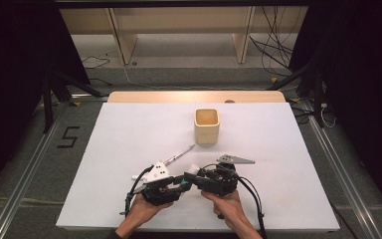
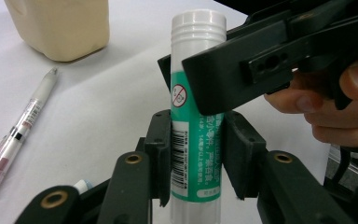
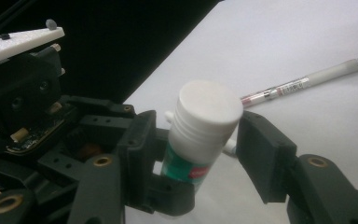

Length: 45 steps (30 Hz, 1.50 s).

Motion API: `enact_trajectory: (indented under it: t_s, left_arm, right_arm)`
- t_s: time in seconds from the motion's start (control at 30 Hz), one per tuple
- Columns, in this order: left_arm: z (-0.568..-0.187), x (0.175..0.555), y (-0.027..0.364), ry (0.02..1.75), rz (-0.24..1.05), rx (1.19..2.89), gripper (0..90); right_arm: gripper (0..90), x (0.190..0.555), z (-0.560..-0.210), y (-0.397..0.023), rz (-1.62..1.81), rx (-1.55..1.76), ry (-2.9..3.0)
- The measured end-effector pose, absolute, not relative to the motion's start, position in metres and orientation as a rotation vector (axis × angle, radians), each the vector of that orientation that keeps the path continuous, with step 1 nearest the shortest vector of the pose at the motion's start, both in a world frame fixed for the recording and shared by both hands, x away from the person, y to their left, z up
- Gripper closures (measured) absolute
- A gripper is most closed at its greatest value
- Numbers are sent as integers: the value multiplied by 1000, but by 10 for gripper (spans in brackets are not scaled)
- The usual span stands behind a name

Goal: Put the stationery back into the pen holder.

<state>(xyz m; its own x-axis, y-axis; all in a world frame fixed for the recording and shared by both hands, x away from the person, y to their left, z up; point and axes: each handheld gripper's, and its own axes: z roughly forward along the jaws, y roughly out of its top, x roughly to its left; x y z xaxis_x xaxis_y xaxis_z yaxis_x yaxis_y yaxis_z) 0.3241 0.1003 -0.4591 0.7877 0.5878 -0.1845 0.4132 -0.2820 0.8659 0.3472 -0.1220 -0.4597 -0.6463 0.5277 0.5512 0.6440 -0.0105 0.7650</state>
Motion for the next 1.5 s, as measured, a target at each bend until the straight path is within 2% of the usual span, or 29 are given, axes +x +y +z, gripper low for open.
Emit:
enact_trajectory:
  t_s: [0.2,0.47,0.67,0.87,1.07,1.5]
  left_arm:
    - [-459,323,99,744,210,1924,651]
    - [-461,323,99,733,198,1902,634]
    - [-461,326,103,749,199,1935,424]
    - [-462,326,112,749,248,1959,323]
    - [-464,324,125,757,268,1927,277]
    - [-467,318,152,808,307,1867,240]
  right_arm:
    - [601,347,-460,-123,-1756,-1273,-2120]
    - [651,345,-457,-124,-1767,-1265,-2092]
    - [653,348,-449,-133,-1812,-1292,-2132]
    - [653,353,-435,-149,-1878,-1336,-2192]
    - [653,361,-424,-161,-1927,-1370,-2199]
    - [653,378,-411,-173,-1967,-1419,-2219]
